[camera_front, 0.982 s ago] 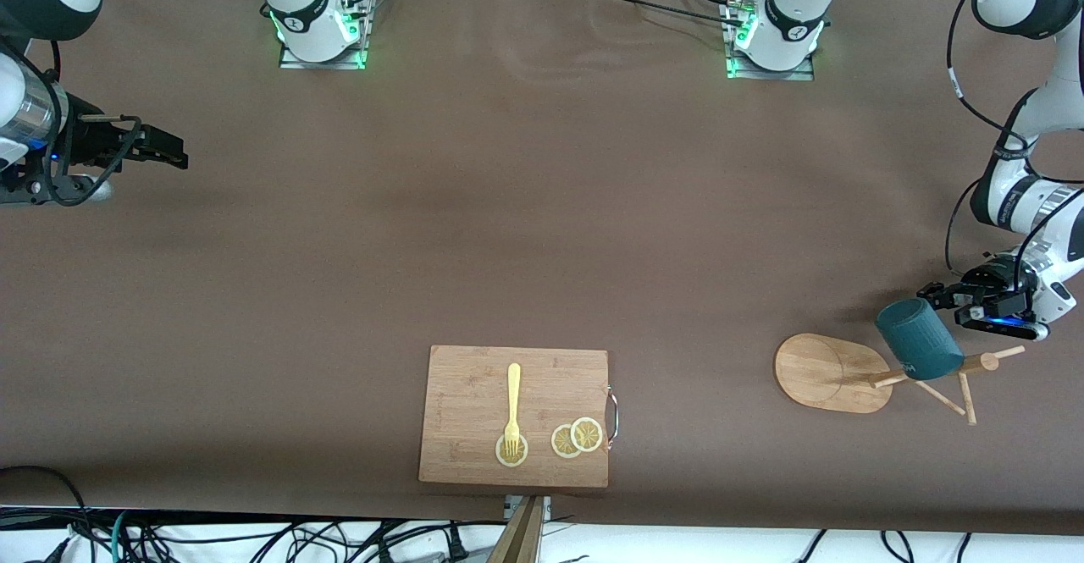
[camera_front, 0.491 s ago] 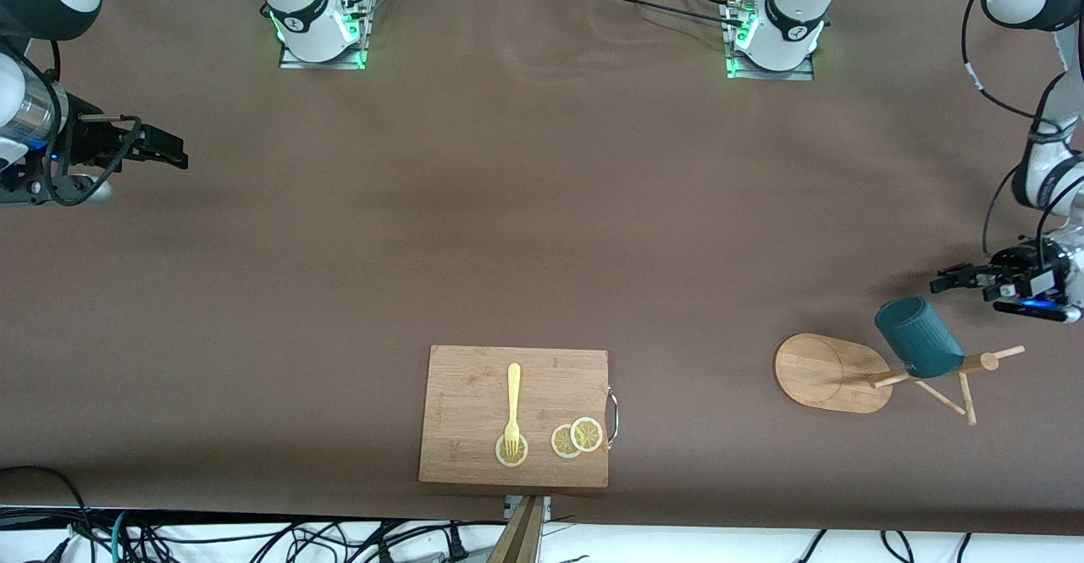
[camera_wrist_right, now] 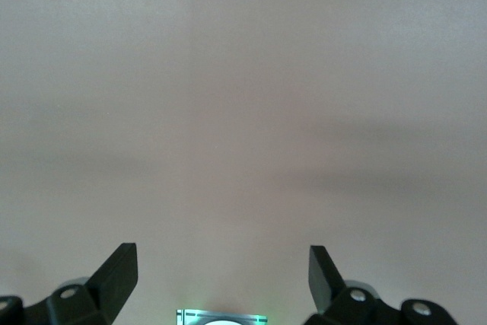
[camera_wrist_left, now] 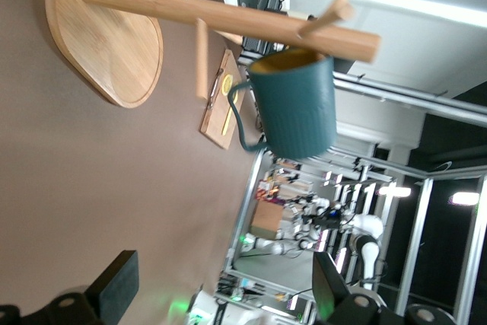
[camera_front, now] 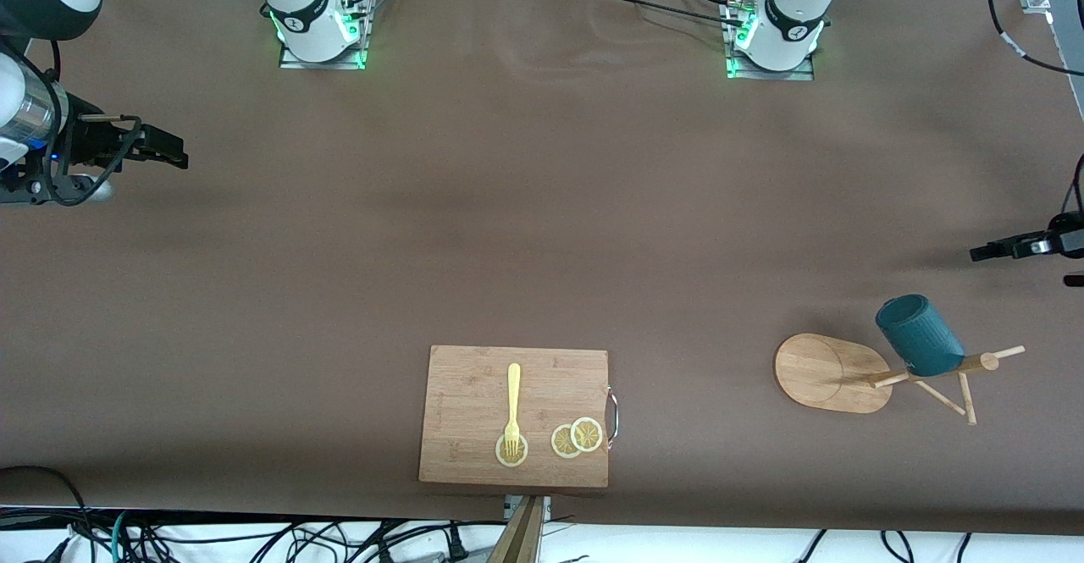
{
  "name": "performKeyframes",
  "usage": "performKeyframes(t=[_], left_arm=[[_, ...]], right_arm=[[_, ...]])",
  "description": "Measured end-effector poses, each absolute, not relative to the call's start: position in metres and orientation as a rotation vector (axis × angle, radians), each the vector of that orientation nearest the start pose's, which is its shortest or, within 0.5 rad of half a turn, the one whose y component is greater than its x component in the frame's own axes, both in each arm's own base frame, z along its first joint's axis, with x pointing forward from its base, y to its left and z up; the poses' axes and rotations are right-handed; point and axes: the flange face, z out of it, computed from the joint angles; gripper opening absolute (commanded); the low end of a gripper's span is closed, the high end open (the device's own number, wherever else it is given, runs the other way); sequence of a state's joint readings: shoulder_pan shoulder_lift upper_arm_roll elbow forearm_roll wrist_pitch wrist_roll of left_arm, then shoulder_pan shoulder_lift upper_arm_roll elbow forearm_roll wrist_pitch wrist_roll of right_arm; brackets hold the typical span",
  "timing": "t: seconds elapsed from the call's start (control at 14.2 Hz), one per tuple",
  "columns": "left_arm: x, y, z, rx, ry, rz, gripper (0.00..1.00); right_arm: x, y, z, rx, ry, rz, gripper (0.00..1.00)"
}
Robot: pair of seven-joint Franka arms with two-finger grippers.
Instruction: Pass cup and hang on rack
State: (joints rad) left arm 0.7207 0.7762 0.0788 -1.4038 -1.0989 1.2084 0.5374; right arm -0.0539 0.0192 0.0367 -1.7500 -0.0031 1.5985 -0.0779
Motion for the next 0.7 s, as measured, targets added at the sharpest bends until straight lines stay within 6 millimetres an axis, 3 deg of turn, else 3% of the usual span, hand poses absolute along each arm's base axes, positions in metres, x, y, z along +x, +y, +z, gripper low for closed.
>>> performKeyframes(t=[0.28, 0.7], left_arm=[[0.525, 0.381, 0.347, 1.891, 0.316, -0.028, 1.00], [0.534, 0.339, 0.435, 2.134, 0.172, -0.081, 1.00]], right_arm=[[0.550, -0.009, 0.532, -3.123, -0.098, 0.267, 0.99], [0.550, -0.005, 0.533, -3.124, -0.109, 0.265, 0.99]])
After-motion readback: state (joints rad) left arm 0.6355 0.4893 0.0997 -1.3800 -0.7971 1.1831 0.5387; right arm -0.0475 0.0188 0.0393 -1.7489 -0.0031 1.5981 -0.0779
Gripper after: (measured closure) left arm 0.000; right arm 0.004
